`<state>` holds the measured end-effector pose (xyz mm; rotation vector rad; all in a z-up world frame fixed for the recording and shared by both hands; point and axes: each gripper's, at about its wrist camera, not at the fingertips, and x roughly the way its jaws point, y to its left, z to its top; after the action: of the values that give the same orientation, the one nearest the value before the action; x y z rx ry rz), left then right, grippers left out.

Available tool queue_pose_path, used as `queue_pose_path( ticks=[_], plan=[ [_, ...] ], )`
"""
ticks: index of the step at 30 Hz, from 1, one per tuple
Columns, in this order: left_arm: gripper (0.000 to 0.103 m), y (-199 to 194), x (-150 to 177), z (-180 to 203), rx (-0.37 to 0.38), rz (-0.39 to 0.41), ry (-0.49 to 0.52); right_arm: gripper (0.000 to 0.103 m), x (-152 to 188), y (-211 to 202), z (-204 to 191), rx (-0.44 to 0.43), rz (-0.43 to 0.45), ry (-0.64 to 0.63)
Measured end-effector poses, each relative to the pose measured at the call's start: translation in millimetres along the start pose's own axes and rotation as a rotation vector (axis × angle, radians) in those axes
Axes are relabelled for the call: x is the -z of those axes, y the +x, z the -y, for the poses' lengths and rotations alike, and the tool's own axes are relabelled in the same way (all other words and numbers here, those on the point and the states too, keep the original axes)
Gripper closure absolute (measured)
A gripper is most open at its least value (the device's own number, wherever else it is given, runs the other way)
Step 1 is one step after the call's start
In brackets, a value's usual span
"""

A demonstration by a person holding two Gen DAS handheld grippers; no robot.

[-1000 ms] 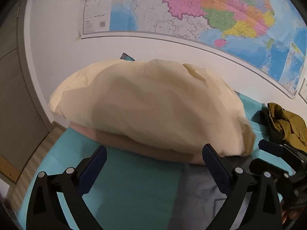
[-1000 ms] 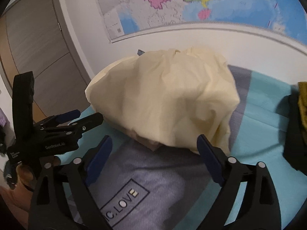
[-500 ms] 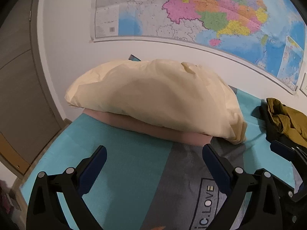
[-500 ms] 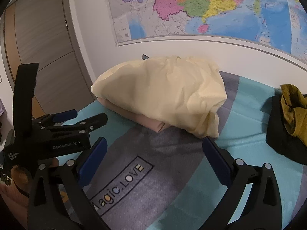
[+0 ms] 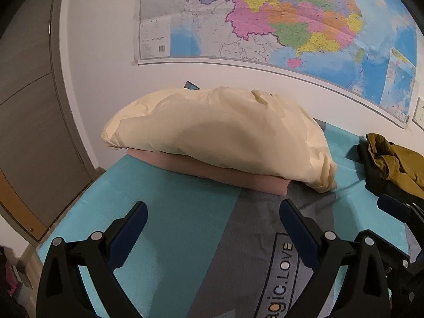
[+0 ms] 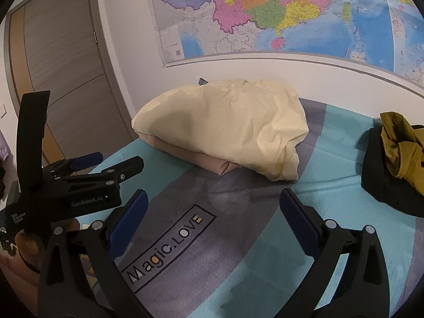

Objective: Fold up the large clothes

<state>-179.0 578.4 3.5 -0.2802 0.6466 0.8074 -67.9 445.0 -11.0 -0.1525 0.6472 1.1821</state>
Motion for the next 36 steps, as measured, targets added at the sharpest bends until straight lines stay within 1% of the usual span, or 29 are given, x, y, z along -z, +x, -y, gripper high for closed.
queue_pose_path(
  ticks=[6,11,19,36],
  plan=[
    [0.007,-5.5,2.7,6.1,0.002,0.008,0.021,0.005,2.2,-7.8,1.6,-0.002,0.013,0.008],
    [0.007,-12.5,6.1,11.4,0.006,0.019,0.039,0.005,5.5,-10.4,3.0,-0.007,0.005,0.018],
    [0.007,-17.1,11.4,14.8,0.011,0.018,0.045,0.005,8.8,-15.9,3.5,-0.012,0.015,0.023],
    [0.007,-13.2,16.7,19.0,0.006,0.001,0.052,0.005,12.5,-16.7,8.0,-0.017,0.009,0.041]
  ],
)
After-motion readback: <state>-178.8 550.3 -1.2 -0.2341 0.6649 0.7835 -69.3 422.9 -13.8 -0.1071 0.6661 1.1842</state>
